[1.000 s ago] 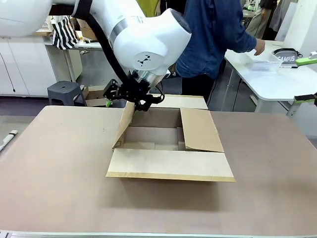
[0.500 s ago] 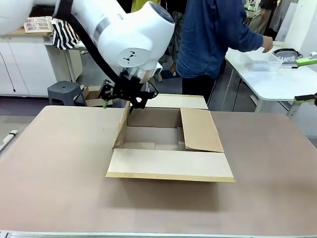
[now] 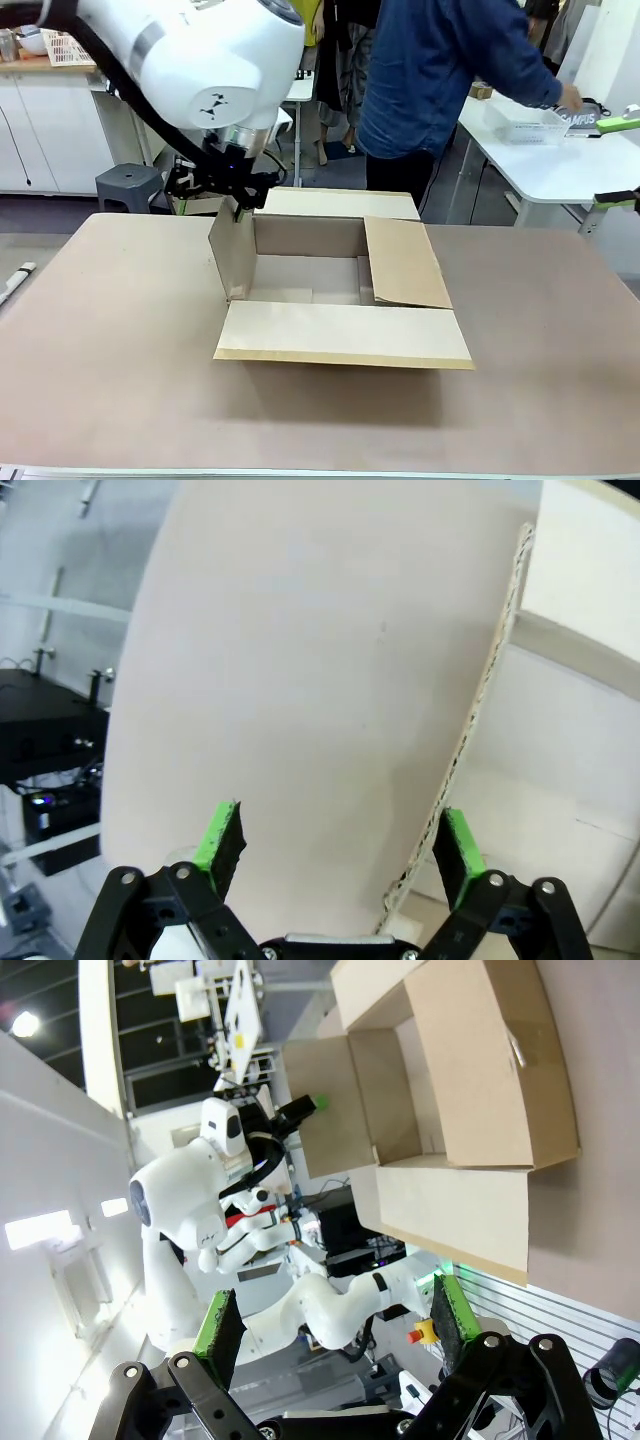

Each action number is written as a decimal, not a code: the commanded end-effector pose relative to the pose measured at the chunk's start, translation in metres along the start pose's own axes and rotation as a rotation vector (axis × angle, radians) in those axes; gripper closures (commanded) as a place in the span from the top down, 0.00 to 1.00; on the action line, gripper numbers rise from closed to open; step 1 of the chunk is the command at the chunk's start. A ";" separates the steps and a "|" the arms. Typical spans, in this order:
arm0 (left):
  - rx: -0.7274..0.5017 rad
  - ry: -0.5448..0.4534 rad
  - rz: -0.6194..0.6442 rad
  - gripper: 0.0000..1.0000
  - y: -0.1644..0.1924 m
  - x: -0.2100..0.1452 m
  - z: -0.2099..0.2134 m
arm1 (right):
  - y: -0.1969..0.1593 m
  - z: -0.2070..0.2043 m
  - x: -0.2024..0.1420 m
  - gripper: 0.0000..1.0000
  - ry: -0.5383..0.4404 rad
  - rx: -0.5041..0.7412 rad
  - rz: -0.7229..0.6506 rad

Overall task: Pack the gift set into the box.
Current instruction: Place both hands on the side flaps of the Package Box and spread them outward.

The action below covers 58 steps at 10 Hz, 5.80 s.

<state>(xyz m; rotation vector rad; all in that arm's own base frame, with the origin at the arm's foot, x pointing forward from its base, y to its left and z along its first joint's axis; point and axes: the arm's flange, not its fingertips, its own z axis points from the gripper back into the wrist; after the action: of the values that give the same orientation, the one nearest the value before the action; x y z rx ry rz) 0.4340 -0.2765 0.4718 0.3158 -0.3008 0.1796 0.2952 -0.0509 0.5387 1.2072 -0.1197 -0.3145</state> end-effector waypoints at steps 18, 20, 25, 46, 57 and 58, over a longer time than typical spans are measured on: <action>-0.496 0.058 -0.059 1.00 0.120 -0.005 -0.072 | 0.059 -0.083 0.003 1.00 -0.143 -0.392 0.198; -0.496 0.058 -0.059 1.00 0.120 -0.005 -0.072 | 0.090 -0.177 -0.009 1.00 -0.022 -0.491 0.369; -0.496 0.058 -0.059 1.00 0.120 -0.005 -0.072 | 0.063 -0.257 -0.058 1.00 0.200 -0.832 0.653; -0.496 0.058 -0.059 1.00 0.120 -0.005 -0.072 | -0.002 -0.477 0.004 1.00 -0.279 -1.691 0.614; -0.496 0.058 -0.059 1.00 0.120 -0.005 -0.072 | 0.040 -0.375 0.021 1.00 -0.172 -1.694 0.557; -0.496 0.058 -0.059 1.00 0.120 -0.005 -0.072 | 0.041 -0.355 0.024 1.00 -0.168 -1.673 0.524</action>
<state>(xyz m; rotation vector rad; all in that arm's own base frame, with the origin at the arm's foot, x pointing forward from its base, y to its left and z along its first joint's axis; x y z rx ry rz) 0.4217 -0.1413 0.4363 -0.1879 -0.2711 0.0378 0.4265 0.3029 0.4448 -0.5679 -0.2681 0.0244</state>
